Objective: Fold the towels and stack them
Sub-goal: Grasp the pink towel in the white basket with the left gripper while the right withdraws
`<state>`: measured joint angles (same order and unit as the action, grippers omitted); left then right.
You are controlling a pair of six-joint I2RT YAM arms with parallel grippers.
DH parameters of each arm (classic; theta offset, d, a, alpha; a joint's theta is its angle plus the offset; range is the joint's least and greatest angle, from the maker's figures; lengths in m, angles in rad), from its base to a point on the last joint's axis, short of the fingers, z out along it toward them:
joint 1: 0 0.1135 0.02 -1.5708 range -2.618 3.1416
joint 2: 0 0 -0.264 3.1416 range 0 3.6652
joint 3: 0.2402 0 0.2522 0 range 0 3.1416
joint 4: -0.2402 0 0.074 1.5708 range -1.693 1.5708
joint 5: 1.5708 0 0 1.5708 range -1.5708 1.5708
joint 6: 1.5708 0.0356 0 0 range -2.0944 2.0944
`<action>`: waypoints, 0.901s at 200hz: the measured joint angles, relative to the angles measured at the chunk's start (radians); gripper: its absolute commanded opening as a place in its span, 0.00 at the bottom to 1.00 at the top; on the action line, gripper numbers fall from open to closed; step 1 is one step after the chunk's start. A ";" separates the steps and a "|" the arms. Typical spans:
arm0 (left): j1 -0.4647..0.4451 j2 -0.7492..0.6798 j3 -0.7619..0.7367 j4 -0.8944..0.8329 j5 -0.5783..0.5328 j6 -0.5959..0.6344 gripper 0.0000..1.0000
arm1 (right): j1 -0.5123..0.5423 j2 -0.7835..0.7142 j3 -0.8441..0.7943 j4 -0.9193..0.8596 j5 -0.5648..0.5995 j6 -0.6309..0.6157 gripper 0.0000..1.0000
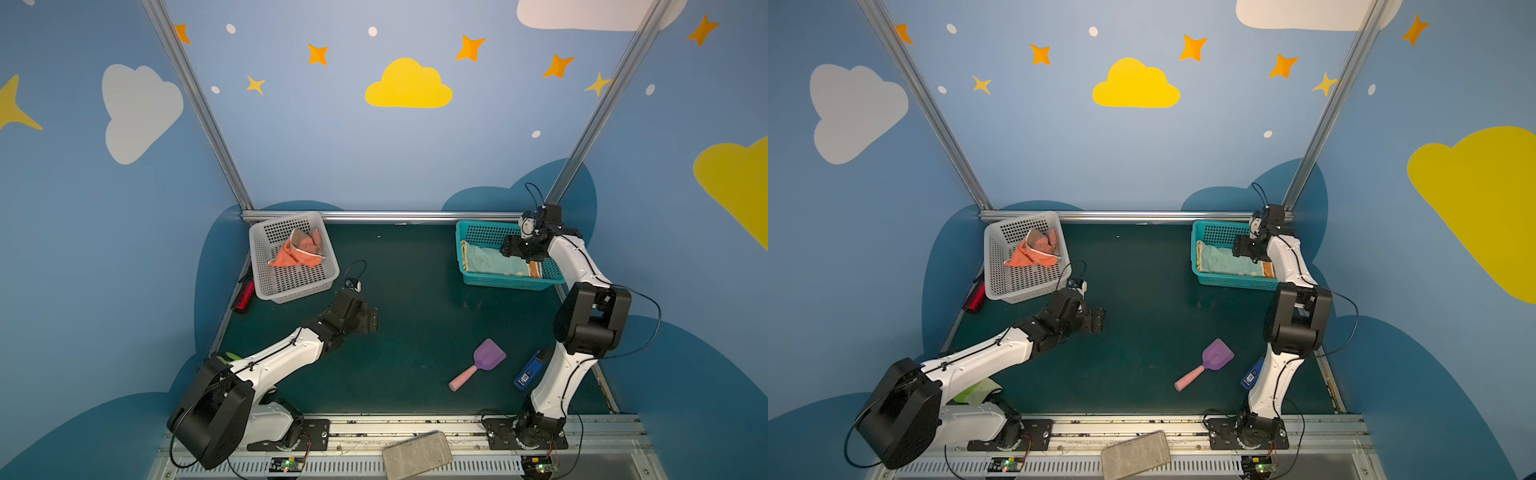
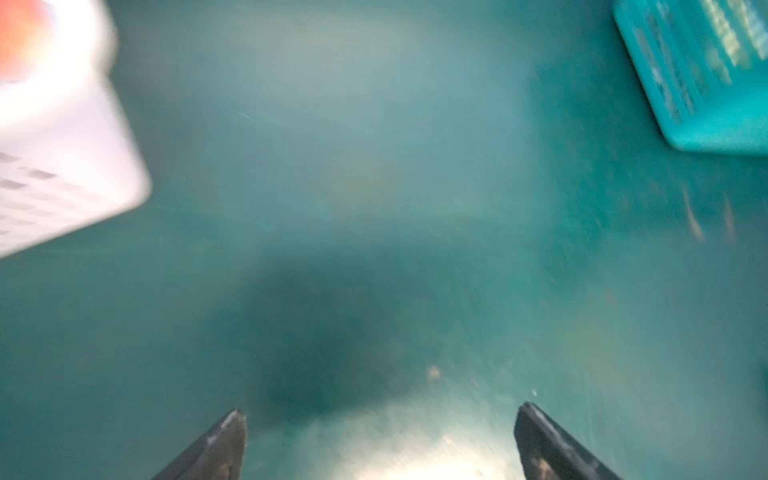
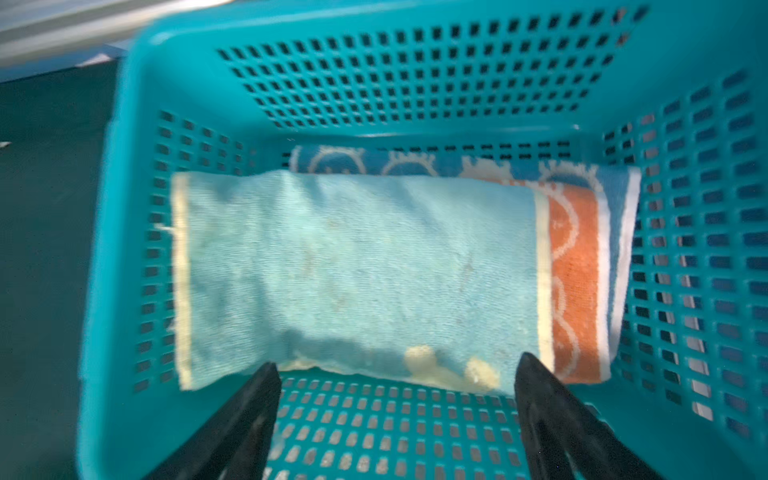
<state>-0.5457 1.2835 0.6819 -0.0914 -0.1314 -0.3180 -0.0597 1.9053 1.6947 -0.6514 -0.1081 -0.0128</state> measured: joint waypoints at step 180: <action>0.616 0.725 0.925 -0.236 0.088 -0.072 0.98 | 0.415 -0.465 -0.632 0.500 0.040 0.161 0.87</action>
<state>0.0708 2.0083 1.6073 -0.3271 -0.0433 -0.3904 0.3553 1.4399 1.0630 -0.1516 -0.0681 0.1486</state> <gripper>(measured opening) 0.991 0.869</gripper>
